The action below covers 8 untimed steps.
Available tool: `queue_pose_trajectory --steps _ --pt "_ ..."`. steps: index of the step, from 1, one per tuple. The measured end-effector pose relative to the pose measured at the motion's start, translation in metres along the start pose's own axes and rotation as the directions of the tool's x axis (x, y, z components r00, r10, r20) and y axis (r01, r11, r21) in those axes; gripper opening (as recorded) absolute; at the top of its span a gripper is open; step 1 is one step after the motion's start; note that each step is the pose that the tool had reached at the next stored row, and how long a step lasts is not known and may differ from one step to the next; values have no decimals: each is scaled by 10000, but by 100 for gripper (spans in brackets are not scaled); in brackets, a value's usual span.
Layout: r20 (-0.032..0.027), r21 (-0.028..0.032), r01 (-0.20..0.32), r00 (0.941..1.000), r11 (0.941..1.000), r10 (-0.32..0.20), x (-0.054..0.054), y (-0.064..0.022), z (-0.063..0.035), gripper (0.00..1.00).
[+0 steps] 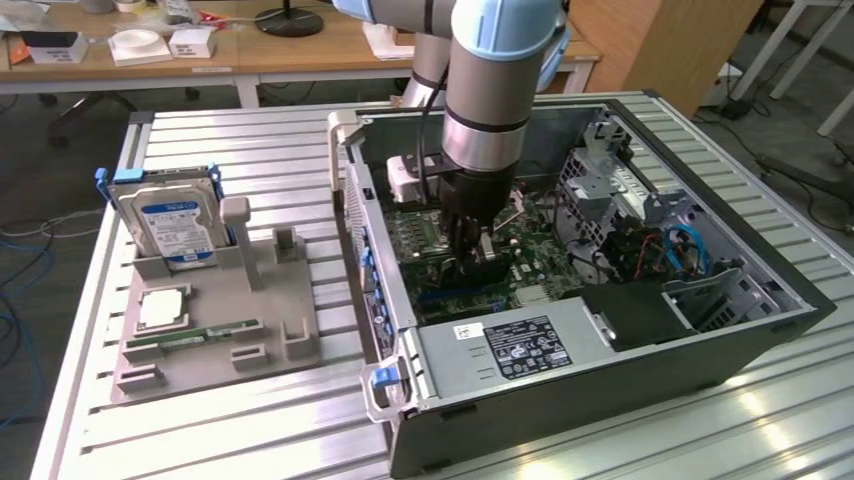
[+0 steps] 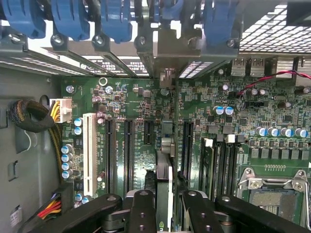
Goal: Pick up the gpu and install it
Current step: 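Insert the gpu into the slot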
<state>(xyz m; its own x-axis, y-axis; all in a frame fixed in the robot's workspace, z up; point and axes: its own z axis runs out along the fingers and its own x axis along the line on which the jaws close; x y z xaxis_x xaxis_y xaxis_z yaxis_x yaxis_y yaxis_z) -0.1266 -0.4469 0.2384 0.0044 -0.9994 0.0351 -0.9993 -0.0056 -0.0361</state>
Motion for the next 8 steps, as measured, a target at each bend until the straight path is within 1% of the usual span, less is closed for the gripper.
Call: queue_pose_trajectory --steps 8 --pt "12 -1 -1 10000 10000 1 1 -1 -8 26"
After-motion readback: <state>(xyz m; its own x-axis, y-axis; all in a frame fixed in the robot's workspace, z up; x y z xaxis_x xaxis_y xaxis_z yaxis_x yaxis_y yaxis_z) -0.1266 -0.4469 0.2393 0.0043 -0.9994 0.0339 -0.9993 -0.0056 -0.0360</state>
